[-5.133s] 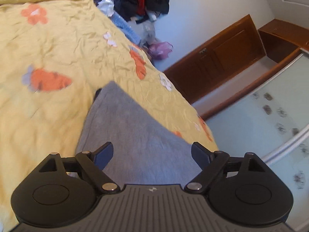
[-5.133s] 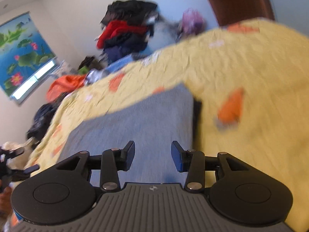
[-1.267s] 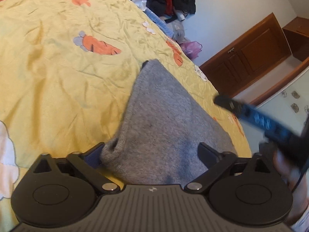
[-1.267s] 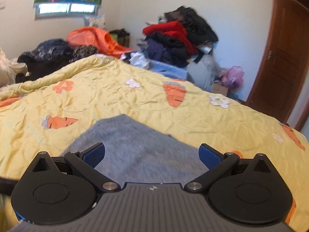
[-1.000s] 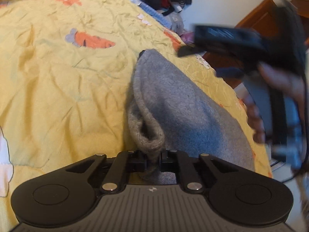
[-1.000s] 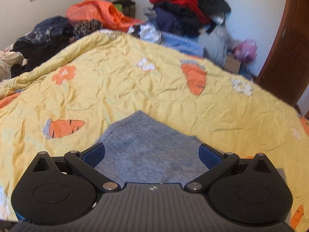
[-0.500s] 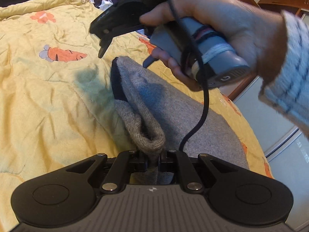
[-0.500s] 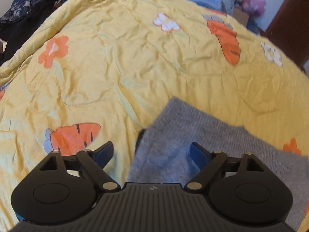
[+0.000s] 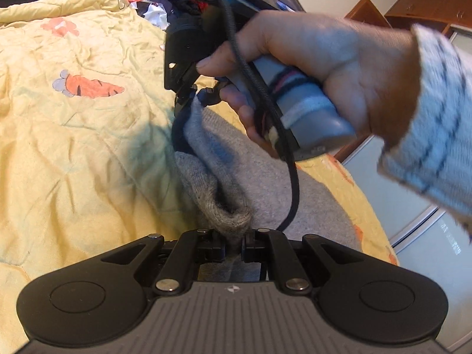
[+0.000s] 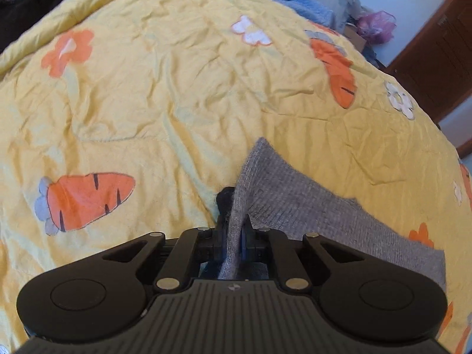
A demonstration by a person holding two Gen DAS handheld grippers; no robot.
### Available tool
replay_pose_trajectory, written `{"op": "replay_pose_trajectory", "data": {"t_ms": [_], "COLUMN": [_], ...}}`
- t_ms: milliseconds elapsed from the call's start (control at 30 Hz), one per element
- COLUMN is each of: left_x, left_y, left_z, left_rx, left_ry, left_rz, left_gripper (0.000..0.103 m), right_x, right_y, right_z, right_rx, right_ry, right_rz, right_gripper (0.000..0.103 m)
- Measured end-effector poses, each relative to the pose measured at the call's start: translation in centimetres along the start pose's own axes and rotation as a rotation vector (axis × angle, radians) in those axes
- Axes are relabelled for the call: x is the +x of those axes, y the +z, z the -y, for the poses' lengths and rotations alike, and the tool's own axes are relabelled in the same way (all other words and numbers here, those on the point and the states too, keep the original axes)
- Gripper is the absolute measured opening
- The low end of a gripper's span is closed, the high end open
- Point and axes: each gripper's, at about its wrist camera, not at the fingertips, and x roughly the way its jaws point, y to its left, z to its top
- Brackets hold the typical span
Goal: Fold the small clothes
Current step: 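Lift the gripped edge with both tools and fold the sweater in half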
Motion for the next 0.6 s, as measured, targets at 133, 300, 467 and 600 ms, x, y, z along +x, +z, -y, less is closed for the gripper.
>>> {"op": "replay_pose_trajectory", "data": {"t_ms": [133, 300, 467, 600], "left_x": [-0.1, 0.5, 2.0, 3.9], "left_y": [0.3, 0.1, -0.3, -0.9], "left_z": [2.1, 5.7, 10.5, 14.6], "left_rx": [0.033, 0.085, 0.168, 0.238], "left_ry": [-0.020, -0.062, -0.091, -0.118], "left_rz": [0.009, 0.007, -0.013, -0.041], "left_gripper": [0.008, 0.008, 0.008, 0.008], "right_x": [-2.4, -5.4, -7.3, -8.1], "right_y": [-0.3, -0.8, -2.2, -3.9], "right_z": [1.7, 6.3, 12.9, 18.5], "right_rx": [0.008, 0.040, 0.129, 0.186], "right_ry": [0.032, 0.094, 0.149, 0.160], "right_rz": [0.046, 0.105, 0.153, 0.186], "right_gripper": [0.015, 0.015, 0.015, 0.014]}}
